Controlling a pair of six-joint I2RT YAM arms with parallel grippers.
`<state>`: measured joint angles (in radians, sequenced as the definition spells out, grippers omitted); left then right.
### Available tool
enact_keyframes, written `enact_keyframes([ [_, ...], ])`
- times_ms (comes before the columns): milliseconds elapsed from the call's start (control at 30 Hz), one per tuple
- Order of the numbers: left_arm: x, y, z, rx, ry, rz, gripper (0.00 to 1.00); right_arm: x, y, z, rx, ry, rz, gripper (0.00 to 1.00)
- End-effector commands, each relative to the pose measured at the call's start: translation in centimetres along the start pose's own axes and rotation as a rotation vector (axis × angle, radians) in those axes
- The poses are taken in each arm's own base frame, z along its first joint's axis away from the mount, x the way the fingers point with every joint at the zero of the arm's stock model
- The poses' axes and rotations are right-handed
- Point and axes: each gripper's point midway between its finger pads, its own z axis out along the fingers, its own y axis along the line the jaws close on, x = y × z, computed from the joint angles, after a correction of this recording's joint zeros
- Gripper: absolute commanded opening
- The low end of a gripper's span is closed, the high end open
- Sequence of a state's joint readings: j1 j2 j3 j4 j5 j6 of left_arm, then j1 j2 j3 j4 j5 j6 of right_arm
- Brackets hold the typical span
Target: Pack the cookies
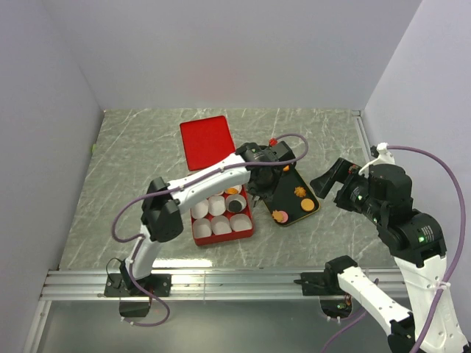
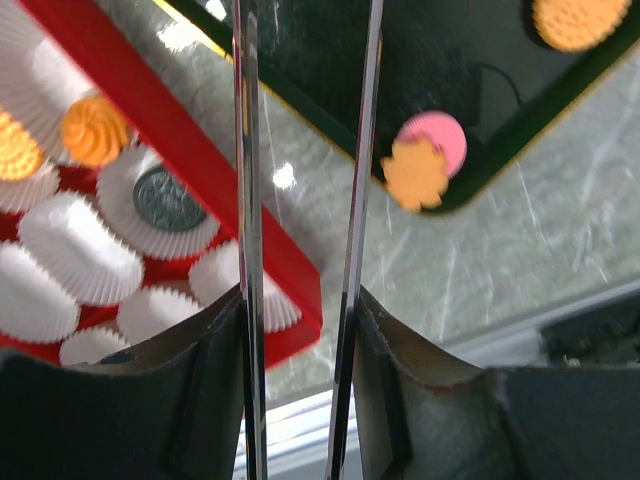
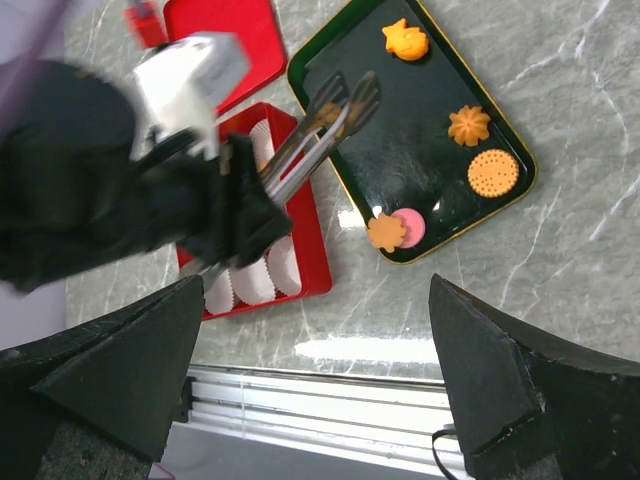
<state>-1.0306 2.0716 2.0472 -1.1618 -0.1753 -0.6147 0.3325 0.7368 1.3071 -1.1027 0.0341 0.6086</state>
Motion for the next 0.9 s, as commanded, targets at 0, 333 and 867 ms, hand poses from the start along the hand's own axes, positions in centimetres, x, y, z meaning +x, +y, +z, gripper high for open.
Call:
enact_keyframes([
  [0,-2.0,-0.9,0.5,0.041,-0.029,0.007,0.46,-1.0,0.4,-1.0,-0.019,-0.043,-0.003,1.0],
  [333,-3.3,-1.6,4.9,0.045,-0.011,-0.01,0.46,0.2,-0.7,-0.7,0.006,-0.023,-0.023,1.0],
  [867,-4.9,-1.4,8.1,0.061,0.0,-0.032,0.47,0.2,-1.0,0.7,0.032,-0.008,-0.066,1.0],
])
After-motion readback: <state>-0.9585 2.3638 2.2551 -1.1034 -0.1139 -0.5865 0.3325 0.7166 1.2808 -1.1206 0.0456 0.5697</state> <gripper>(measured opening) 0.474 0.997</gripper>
